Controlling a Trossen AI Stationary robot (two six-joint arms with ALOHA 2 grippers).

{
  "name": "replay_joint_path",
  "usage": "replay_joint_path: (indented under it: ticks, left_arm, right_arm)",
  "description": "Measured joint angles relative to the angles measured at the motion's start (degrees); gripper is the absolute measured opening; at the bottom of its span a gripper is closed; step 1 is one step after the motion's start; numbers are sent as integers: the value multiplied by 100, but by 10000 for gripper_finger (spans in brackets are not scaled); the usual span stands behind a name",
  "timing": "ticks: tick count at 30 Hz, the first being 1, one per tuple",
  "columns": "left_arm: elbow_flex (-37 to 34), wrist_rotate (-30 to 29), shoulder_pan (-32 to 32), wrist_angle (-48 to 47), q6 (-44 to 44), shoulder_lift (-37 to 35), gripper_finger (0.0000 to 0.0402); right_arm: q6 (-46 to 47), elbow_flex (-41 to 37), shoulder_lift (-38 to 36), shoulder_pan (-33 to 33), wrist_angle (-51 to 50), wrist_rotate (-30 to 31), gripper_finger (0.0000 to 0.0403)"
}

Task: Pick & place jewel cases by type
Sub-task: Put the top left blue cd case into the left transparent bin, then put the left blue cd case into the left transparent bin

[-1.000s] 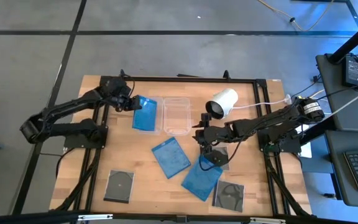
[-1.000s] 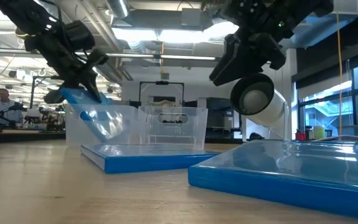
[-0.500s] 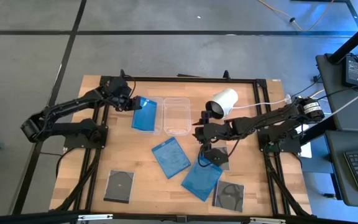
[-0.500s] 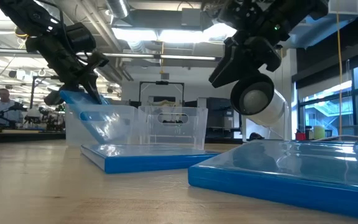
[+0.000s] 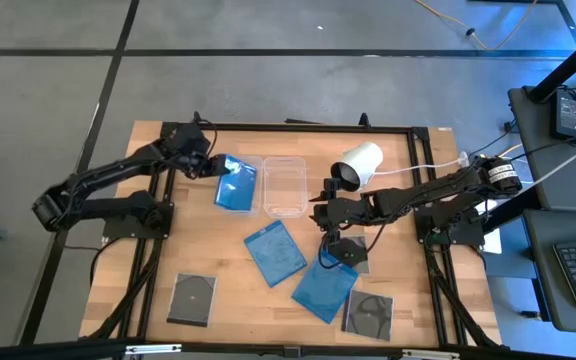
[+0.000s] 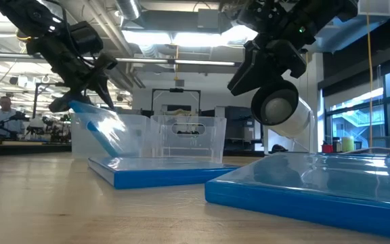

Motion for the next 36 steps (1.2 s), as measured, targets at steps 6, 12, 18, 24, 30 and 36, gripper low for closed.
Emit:
replay_joint_path:
  ticks: [6,12,18,24,30,36]
  left_arm:
    - [0,-30,-2,1,-9,-448,153]
    - [0,-278,-2,-1,-139,-1026,149]
    - [0,-352,-95,192,629,-1736,152]
    - [0,-1019,-1018,936,1937,-2349,153]
    - [0,-2273,-2642,1184,3199,-2355,150]
    - [0,-3806,-4362,1197,3963,-1664,152]
  right_arm:
    - [0,-1,0,0,0,0,216]
    - [0,0,0,0,0,0,216]
    - [46,-1,0,0,0,-10,216]
    - [746,0,0,-92,3,-982,217]
    - [1671,0,0,-239,21,-1641,217]
    - [2601,5,98,-426,116,-1655,216]
